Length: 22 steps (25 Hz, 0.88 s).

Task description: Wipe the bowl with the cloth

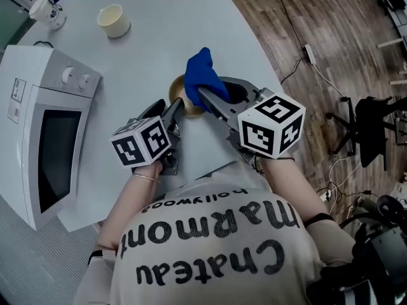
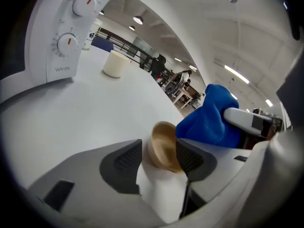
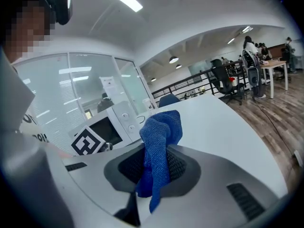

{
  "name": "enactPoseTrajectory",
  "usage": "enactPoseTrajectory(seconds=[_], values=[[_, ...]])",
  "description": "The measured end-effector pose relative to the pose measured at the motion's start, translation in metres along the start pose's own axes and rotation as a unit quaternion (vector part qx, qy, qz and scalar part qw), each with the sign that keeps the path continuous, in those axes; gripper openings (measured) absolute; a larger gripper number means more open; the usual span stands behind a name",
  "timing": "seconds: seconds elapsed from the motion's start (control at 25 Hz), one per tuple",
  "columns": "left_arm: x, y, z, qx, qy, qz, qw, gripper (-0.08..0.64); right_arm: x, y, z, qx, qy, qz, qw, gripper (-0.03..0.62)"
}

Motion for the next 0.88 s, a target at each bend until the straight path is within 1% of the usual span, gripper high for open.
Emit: enactPoseTrajectory(seconds=[0.12,0.2,0.28,0.32,0.4,0.44,0.48,0.52,0.64,0.72,0.8,0.88], values=[[0.017,-0.001,-0.003,-0.006,0.028,-0.022,0.9993,0.236,0.029,-0.005,0.006,-0.031,-0.006,-0.049,0.998,0.06],[0.027,-0.002,-0.003,-0.013,0.034,-0.036,0.9987,0.236,0.045,-0.012,0.007,-0.057,-0.011,-0.089,0.994,0.06],[0.035,-0.001,-0.002,-0.021,0.032,-0.044,0.9983,0.216,0.055,-0.016,0.009,-0.08,-0.014,-0.118,0.99,0.06],[0.038,-0.001,-0.002,-0.025,0.031,-0.049,0.998,0.215,0.06,-0.018,0.01,-0.086,-0.012,-0.132,0.987,0.06],[0.042,-0.005,-0.001,-0.033,0.032,-0.061,0.9971,0.188,0.067,-0.024,0.013,-0.09,0.002,-0.165,0.982,0.06],[0.043,-0.008,-0.001,-0.036,0.033,-0.065,0.9967,0.155,0.07,-0.027,0.014,-0.091,0.011,-0.181,0.979,0.06],[0.044,-0.009,-0.001,-0.039,0.033,-0.067,0.9965,0.139,0.074,-0.03,0.015,-0.093,0.018,-0.193,0.977,0.06],[0.045,-0.01,-0.001,-0.043,0.031,-0.066,0.9964,0.123,0.076,-0.031,0.017,-0.096,0.025,-0.201,0.975,0.06],[0.046,-0.01,-0.004,-0.056,0.009,-0.06,0.9966,0.12,0.079,-0.031,0.021,-0.112,0.047,-0.207,0.971,0.059],[0.046,-0.009,-0.006,-0.056,-0.004,-0.061,0.9965,0.12,0.08,-0.03,0.021,-0.125,0.059,-0.21,0.968,0.059],[0.047,-0.007,-0.007,-0.044,-0.007,-0.067,0.9967,0.11,0.082,-0.028,0.022,-0.145,0.066,-0.219,0.963,0.058],[0.048,-0.005,-0.007,-0.02,-0.012,-0.076,0.9968,0.106,0.085,-0.025,0.023,-0.161,0.069,-0.236,0.956,0.059]])
Point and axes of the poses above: the fingertips, and each gripper's own axes: x forward along the fingers, z to its right, y out of its top, the point moved 9 cm from there along -x, backward along the fingers, and after that the axes turned 5 degrees about -z, right-handed, at the moved point
